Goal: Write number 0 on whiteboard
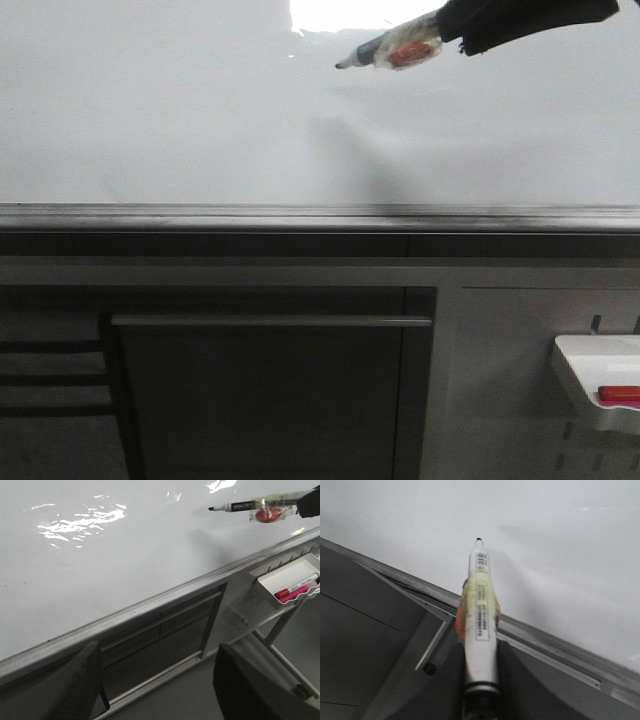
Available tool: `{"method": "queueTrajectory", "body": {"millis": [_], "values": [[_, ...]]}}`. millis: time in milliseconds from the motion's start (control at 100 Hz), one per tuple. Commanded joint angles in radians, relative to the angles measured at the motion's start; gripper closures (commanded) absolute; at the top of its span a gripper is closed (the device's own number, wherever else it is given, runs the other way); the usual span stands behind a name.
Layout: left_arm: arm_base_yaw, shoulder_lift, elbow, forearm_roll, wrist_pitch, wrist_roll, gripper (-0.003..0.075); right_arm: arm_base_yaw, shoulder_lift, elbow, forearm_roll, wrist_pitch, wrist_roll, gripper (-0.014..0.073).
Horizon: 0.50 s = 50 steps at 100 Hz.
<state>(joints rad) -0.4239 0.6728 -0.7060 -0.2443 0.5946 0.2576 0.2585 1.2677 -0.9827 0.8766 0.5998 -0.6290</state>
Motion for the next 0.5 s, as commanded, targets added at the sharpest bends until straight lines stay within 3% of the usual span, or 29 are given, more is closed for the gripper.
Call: {"method": "queueTrajectory", "body": {"millis": [0, 280, 490], "values": [[0.005, 0.000, -0.028, -0.021, -0.078, -0.012, 0.0280, -0.002, 0.025, -0.097, -0.010, 0.007, 0.002, 0.0590], [0.005, 0.000, -0.028, -0.021, -0.087, -0.012, 0.0280, -0.002, 0.200, -0.269, -0.060, 0.092, 0.002, 0.0590], [0.005, 0.000, -0.028, -0.021, -0.087, -0.012, 0.0280, -0.002, 0.268, -0.291, -0.139, 0.234, 0.021, 0.0590]]}}
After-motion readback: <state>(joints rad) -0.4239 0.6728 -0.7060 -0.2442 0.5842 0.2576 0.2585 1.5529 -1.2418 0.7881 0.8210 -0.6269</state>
